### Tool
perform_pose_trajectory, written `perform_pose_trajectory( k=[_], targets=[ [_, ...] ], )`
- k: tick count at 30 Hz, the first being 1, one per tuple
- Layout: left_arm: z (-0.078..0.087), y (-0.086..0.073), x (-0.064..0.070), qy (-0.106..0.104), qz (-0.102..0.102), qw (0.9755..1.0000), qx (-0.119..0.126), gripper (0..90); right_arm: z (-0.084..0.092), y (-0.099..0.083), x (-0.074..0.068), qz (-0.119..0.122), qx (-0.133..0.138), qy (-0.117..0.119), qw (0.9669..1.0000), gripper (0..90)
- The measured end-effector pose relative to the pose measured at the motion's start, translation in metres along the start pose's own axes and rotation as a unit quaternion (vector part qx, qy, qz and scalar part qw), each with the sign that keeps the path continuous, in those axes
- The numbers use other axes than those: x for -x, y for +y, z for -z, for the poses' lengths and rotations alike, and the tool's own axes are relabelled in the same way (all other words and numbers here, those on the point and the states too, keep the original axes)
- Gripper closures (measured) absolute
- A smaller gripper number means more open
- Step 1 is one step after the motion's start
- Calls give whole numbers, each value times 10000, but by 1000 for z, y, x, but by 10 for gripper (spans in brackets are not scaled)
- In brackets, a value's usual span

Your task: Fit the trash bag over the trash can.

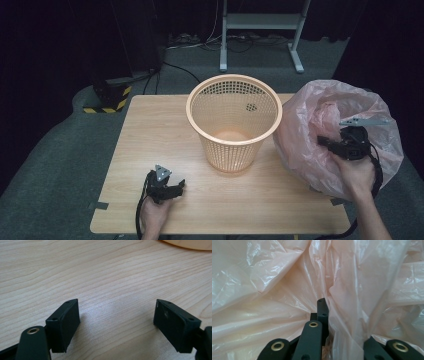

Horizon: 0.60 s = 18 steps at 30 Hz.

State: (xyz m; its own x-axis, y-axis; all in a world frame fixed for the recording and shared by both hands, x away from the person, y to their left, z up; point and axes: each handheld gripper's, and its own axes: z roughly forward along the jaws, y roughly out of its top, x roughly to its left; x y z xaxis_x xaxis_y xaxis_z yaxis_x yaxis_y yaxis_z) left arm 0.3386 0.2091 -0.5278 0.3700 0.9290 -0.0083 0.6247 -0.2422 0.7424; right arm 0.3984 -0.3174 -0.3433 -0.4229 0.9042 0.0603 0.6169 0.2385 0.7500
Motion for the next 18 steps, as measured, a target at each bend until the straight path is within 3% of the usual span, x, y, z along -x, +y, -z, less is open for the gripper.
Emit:
perform_pose_trajectory(
  k=[18],
  targets=[
    [0, 0, 0, -1, -1, 10000, 0, 211, 30, 22, -8, 164, 205, 60, 9996, 882]
  ],
)
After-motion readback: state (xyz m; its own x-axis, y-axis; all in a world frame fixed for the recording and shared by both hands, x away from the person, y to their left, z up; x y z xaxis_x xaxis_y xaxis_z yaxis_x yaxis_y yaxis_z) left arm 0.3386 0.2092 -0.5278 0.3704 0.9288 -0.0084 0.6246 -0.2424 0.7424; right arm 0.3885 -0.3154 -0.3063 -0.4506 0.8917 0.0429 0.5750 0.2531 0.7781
